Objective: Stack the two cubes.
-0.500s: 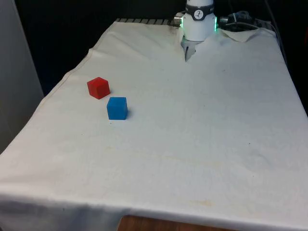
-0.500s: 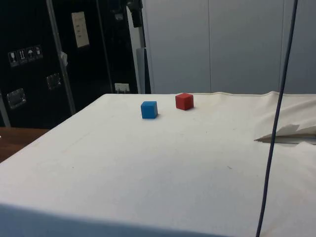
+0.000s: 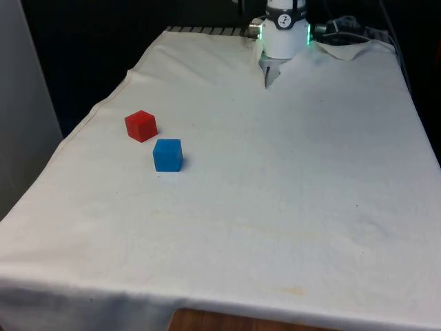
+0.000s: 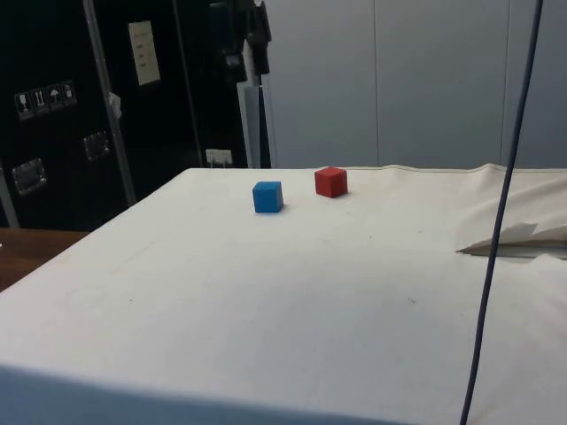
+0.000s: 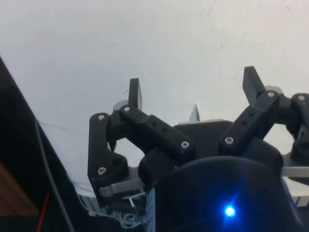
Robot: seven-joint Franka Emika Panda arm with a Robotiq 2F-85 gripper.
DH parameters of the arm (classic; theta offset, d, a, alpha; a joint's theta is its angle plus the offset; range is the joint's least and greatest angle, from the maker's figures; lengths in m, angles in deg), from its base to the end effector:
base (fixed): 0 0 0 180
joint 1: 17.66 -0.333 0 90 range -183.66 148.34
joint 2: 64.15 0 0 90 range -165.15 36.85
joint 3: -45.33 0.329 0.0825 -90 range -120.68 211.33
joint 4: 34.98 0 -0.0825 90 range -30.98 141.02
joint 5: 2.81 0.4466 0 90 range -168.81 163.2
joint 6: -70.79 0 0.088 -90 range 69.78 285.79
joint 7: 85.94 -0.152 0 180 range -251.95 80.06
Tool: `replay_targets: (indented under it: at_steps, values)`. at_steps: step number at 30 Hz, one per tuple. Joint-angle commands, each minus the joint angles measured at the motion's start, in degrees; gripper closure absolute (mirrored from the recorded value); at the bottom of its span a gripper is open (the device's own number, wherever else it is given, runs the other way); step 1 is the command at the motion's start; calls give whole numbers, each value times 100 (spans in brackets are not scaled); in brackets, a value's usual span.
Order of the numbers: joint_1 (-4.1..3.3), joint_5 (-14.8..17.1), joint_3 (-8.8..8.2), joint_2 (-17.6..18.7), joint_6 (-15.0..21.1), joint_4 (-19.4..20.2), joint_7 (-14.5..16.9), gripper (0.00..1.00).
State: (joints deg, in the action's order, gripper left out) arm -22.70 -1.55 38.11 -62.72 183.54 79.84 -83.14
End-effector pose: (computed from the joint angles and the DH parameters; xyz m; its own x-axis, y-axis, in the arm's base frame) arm 0.6059 -0.0206 0.3794 0.9982 0.0022 -0.0600 0.0011 -0.9998 -0.0195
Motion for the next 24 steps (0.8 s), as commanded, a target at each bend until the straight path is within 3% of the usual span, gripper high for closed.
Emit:
replay_targets:
  at_steps: [1, 9, 15, 24]
  values:
    - [17, -34, -29, -74, 132, 132, 40, 0]
    - [52, -155, -235, -195, 350, 504, 235, 0]
    - [34, -201, -372, -195, 344, 584, 315, 0]
    - [57, -504, -625, -275, 779, 940, 367, 0]
